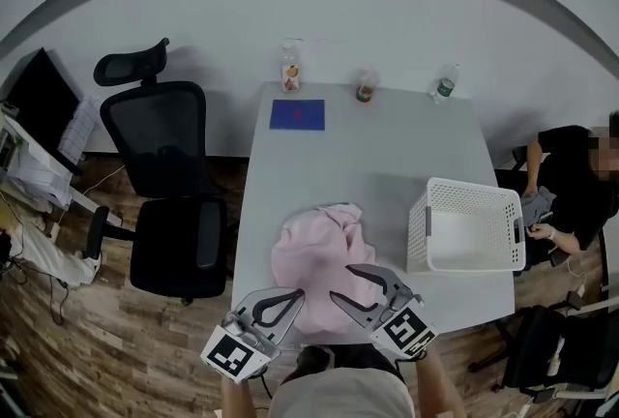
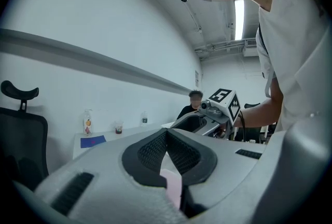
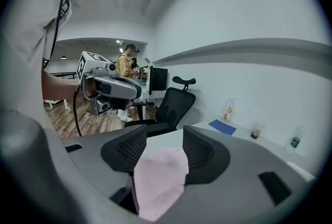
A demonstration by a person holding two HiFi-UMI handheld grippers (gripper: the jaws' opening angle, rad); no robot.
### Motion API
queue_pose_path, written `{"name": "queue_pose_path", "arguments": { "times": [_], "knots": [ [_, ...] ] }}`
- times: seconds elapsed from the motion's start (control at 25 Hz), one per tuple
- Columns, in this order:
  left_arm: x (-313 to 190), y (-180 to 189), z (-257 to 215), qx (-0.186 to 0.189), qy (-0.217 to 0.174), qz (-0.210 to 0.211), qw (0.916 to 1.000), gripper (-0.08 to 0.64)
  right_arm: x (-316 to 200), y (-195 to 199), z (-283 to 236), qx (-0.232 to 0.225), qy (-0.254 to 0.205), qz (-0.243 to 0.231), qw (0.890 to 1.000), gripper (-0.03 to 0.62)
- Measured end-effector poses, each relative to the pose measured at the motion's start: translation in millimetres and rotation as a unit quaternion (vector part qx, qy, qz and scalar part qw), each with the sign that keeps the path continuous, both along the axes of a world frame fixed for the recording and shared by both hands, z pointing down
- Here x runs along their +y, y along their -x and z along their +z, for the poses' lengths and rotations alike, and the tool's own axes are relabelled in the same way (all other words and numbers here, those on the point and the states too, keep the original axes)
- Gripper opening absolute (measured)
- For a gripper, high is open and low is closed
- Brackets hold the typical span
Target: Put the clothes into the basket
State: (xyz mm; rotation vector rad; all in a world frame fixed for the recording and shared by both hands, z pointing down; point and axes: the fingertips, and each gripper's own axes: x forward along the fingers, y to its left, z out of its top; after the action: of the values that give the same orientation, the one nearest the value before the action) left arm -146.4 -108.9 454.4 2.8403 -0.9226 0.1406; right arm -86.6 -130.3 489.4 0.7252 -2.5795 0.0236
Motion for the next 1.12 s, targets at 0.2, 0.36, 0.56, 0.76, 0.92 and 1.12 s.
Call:
{"name": "queue_pose_path", "arguments": {
  "times": [0.2, 0.36, 0.56, 0.76, 0.92, 1.12],
  "knots": [
    [-14, -11, 10, 0.007, 0.003, 0.000, 1.0000, 0.002, -9, -1, 21, 0.026, 0.018, -0.022, 0.999, 0.231],
    [-23, -21, 25, -0.003, 0.011, 0.010, 0.9999, 0.002, -13, 2, 38, 0.055, 0.026, -0.046, 0.997, 0.256],
    [-32, -30, 41, -0.004, 0.027, 0.022, 0.9994, 0.002, -18, 6, 70, 0.101, 0.045, -0.068, 0.991, 0.300],
    [-36, -33, 52, -0.009, 0.031, 0.034, 0.9989, 0.002, -23, 7, 103, 0.144, 0.072, -0.077, 0.984, 0.427],
    [-41, -37, 58, -0.011, 0.036, 0.038, 0.9986, 0.002, -31, 7, 121, 0.146, 0.089, -0.068, 0.983, 0.495],
    [-45, -38, 66, -0.011, 0.044, 0.043, 0.9981, 0.002, -40, 7, 140, 0.141, 0.106, -0.055, 0.983, 0.574]
  ]
}}
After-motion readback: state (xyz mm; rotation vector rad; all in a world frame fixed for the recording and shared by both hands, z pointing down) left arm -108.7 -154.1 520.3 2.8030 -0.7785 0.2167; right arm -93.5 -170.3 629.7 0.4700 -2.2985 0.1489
